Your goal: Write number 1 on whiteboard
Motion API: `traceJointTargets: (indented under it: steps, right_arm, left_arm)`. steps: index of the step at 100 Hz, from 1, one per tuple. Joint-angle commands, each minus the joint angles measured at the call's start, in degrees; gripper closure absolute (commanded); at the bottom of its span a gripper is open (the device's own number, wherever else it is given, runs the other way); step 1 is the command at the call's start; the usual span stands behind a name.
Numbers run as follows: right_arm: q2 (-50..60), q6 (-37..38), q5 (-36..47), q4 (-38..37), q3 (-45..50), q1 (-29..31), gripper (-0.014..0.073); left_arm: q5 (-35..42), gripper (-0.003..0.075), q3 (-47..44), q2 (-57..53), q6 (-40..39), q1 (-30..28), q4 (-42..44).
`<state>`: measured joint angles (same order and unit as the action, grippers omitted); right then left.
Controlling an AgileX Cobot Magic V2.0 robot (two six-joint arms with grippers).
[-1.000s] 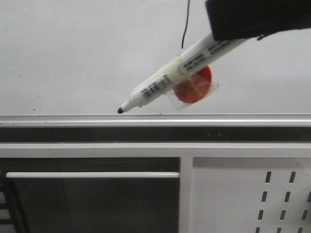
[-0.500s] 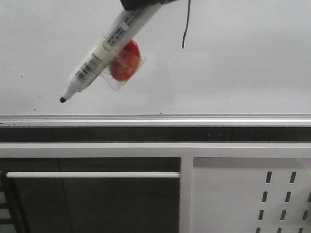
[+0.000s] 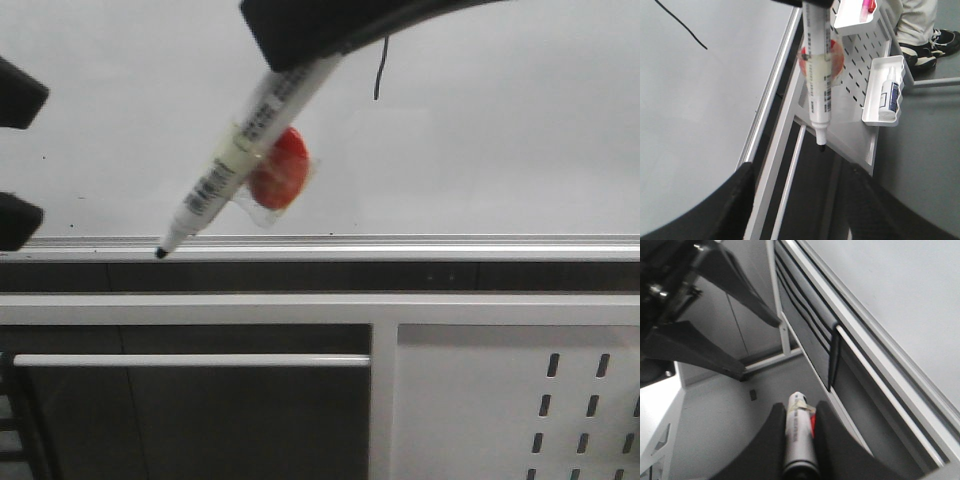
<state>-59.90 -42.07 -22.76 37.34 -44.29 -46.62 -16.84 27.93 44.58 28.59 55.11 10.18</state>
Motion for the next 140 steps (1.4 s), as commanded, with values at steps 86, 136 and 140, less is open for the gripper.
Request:
traceJointTargets:
  steps: [86,136,140]
  right_arm:
    - [0.63,0.18,1.74,-0.31,-2.09,3.38,0.0672]
    - [0.63,0.18,1.65,-0.31,-2.09,3.38,0.0672]
    - [0.63,0.18,1.65,-0.31,-2.09,3.38,0.0672]
  left_arm:
    - [17.18,0.0351,7.61,16.59,-0.24,1.21,-0.98]
    - [19.39,0.0459,7.77,18.54,-0.43,3.65,-1.9]
    - [19.28,0.047,7.77,18.54,-0.43,3.65,-1.94]
